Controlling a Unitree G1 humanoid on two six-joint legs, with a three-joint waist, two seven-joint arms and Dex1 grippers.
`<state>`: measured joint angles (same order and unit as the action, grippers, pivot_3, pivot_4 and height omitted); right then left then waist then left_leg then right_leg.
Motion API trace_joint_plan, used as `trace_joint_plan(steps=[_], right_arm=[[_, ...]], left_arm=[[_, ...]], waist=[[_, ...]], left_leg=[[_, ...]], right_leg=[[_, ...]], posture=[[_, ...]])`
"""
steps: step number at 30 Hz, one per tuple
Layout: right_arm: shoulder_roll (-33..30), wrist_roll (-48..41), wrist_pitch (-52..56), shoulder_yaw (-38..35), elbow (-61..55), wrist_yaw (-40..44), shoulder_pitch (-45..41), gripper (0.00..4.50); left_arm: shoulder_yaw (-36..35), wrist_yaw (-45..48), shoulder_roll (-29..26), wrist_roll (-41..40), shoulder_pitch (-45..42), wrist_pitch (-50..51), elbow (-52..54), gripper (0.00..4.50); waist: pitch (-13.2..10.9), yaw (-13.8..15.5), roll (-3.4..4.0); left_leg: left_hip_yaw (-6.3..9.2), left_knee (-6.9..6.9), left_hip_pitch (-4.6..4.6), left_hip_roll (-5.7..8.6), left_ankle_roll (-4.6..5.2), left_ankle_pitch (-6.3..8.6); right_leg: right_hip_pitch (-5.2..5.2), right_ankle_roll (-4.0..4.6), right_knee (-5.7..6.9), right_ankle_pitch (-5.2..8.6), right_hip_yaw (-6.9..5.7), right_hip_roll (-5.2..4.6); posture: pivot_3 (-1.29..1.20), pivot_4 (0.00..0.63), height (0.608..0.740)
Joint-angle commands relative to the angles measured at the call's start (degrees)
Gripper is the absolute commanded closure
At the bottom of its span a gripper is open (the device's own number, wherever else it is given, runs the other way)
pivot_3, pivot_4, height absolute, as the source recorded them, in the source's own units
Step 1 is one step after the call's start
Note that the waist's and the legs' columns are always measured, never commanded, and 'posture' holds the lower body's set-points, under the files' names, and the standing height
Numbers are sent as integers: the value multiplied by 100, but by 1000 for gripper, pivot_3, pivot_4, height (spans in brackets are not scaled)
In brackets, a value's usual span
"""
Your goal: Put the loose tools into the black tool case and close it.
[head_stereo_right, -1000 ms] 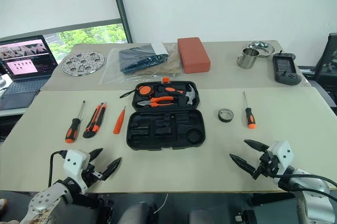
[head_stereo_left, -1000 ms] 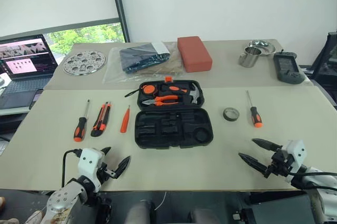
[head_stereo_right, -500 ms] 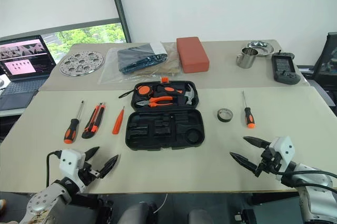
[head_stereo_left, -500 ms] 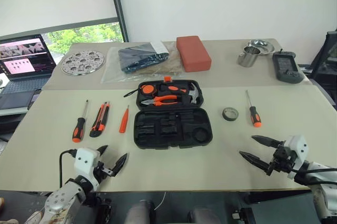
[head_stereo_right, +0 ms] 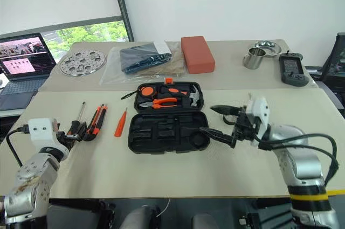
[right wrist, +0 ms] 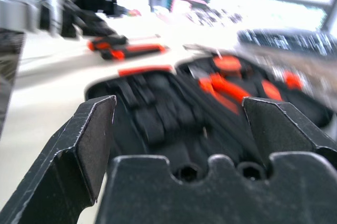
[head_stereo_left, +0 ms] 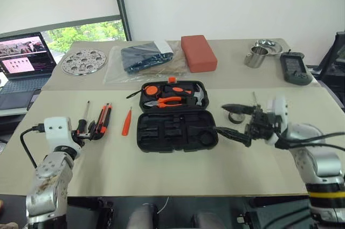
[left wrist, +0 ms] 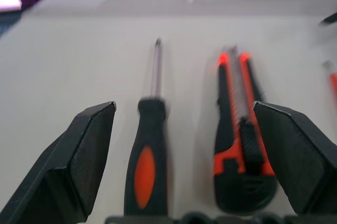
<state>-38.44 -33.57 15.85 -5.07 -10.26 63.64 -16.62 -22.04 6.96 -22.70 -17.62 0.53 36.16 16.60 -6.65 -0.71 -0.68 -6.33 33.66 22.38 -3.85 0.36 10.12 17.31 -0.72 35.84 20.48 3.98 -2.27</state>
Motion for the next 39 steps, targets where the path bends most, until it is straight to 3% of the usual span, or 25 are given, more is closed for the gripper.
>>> trace_joint_plan(steps=[1,16,19,24,27,39], right_arm=[[36,-158,146,13,-347,-27,-20,51],[48,-83,165,78,-770,-210,316,51],[49,-78,136,76,-781,-227,361,0],[62,-49,88,63,-767,-259,410,0],[95,-45,72,54,-765,-307,443,0],[85,-146,29,-286,-641,-469,638,0]], left_arm=[[11,-117,-85,122,-139,259,-71,0],[-510,3,-285,-172,-808,642,-1407,0],[-528,104,-415,-131,-887,687,-1757,811],[-511,213,-522,-87,-913,538,-1853,2763],[-538,254,-532,-47,-912,299,-1810,3540],[-329,1693,-1009,-155,-1435,-1652,-1762,3521]], waist=[[-2,26,-5],[-2,-4,-6],[-1,1,-3],[-1,1,-2],[-2,1,-4],[-15,3,-27]], left_leg=[[1,-2,1,1,-1,0],[-4,-26,-11,0,-16,-6],[-7,-30,-11,1,-16,-7],[-8,-36,-16,1,-23,-7],[-7,-37,-13,0,-27,-5],[-11,-49,-5,-1,-36,-10]], right_leg=[[0,0,-2,0,-3,-2],[3,2,-4,0,-1,-16],[7,2,-3,0,-2,-16],[7,2,-1,0,-1,-19],[8,2,-2,0,-1,-21],[24,7,-6,-3,-1,-22]], posture=[[0,150,740],[0,150,740],[0,150,740],[0,150,740],[0,150,740],[0,150,740]])
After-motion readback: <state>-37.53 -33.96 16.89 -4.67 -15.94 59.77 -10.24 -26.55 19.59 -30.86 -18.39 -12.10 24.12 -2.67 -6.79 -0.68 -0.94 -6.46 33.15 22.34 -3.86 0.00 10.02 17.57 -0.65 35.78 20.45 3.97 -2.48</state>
